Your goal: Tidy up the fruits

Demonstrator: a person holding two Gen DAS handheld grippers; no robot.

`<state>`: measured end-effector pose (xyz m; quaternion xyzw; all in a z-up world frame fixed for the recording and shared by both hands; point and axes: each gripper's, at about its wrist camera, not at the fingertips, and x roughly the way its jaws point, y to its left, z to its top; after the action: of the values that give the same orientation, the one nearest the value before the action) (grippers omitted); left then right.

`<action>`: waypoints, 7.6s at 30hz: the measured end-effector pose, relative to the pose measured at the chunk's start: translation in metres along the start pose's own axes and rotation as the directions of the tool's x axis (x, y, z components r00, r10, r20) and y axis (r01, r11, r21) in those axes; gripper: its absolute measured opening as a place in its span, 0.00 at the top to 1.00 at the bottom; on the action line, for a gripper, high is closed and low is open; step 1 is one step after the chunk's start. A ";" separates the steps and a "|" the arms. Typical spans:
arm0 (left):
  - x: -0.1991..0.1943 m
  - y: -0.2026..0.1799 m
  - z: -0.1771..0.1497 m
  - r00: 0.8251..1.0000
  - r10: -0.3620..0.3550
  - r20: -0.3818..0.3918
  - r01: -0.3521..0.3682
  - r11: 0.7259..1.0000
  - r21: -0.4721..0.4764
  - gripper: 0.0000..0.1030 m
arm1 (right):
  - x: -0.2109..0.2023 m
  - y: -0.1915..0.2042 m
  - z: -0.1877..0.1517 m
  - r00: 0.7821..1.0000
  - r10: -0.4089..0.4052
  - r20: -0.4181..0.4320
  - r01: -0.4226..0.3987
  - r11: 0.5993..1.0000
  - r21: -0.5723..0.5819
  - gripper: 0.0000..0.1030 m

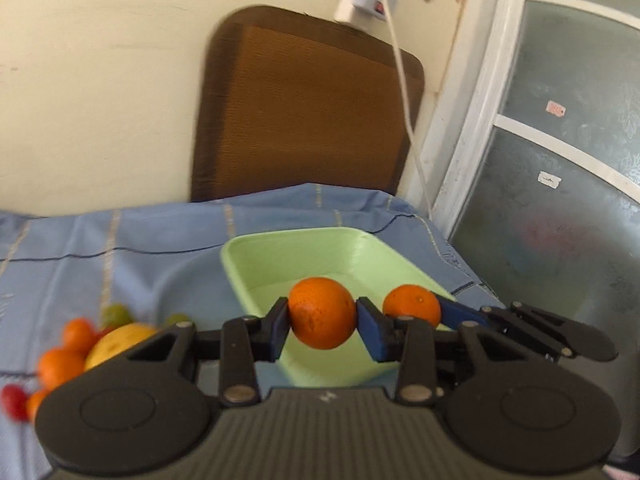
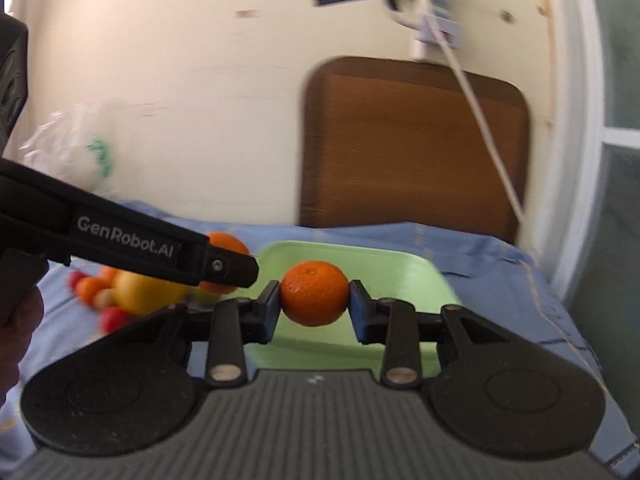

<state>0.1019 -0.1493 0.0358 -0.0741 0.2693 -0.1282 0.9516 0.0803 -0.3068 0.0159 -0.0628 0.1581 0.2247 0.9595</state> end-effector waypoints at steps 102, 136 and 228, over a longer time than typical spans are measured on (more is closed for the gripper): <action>-0.139 0.131 -0.110 0.962 0.269 -0.040 -0.272 0.959 -0.080 0.70 | -0.002 0.137 -0.027 0.915 0.331 -0.231 -0.358 0.930 -0.086 0.70; 0.028 0.003 0.002 0.997 0.002 -0.079 0.002 0.999 0.050 0.70 | 0.011 -0.029 -0.010 0.999 0.035 -0.017 -0.033 0.995 0.091 0.70; -0.113 0.086 -0.086 0.991 0.110 -0.072 -0.121 0.976 -0.180 0.71 | -0.020 0.098 -0.027 0.925 0.347 -0.153 -0.346 0.938 0.038 0.71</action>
<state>-0.0187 -0.0411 0.0007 -0.1419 0.3133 -0.0496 0.9377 0.0121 -0.2331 -0.0076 -0.0468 0.2431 0.3841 0.8895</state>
